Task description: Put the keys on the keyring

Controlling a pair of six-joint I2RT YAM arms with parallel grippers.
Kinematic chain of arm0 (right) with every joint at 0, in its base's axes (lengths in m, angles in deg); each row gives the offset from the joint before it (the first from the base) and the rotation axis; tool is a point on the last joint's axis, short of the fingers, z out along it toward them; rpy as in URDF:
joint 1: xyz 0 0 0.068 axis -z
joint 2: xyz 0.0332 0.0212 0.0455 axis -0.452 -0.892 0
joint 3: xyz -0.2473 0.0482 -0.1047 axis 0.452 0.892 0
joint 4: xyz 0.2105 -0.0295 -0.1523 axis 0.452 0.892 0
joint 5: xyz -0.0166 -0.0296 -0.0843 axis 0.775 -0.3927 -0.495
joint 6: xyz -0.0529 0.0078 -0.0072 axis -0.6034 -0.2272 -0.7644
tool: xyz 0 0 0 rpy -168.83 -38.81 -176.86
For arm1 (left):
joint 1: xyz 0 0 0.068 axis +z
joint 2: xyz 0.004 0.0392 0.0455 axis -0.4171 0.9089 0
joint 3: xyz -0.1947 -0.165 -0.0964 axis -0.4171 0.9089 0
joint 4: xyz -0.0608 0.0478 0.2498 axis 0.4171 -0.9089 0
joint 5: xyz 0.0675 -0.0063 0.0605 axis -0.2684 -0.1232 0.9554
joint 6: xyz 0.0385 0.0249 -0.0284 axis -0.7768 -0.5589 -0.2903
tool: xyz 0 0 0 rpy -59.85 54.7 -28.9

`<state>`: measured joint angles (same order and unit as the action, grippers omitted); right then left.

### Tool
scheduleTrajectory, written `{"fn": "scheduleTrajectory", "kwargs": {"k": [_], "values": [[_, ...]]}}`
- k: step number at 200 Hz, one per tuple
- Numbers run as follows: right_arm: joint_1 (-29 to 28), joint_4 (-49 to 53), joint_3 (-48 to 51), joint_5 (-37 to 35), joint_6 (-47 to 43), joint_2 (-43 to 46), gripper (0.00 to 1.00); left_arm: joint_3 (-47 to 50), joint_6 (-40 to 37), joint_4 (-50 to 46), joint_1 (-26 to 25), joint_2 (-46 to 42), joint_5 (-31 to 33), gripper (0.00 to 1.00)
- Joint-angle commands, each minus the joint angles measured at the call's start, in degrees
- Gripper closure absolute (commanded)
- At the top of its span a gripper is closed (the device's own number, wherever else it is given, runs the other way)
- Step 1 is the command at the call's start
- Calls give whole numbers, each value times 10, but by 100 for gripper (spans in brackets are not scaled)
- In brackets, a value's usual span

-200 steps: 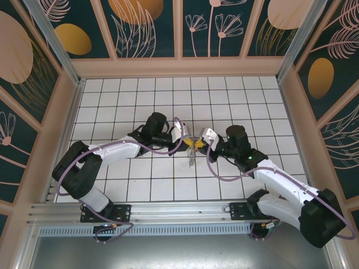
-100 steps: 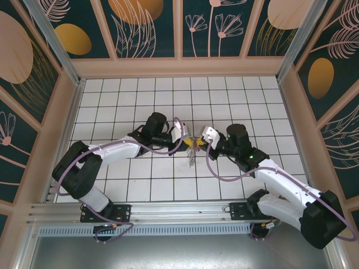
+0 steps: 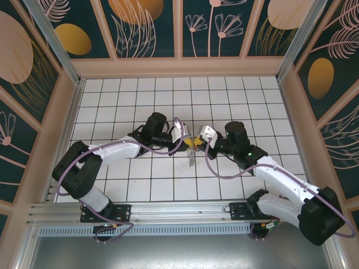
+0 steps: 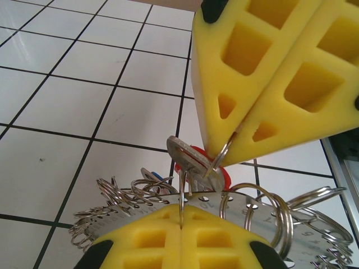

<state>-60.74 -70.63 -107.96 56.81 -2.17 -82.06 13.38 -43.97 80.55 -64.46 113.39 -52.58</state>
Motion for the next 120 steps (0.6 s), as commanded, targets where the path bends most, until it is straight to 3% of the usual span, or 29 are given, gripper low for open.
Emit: {"fn": "scheduleTrajectory", "kwargs": {"k": [1,120], "values": [[-3,8,-17,21,-1,-5,100,-13,3,0,1,-6,-8,100],[-3,-22,-21,4,39,-23,100,-21,-2,-2,0,-2,-11,100]]}}
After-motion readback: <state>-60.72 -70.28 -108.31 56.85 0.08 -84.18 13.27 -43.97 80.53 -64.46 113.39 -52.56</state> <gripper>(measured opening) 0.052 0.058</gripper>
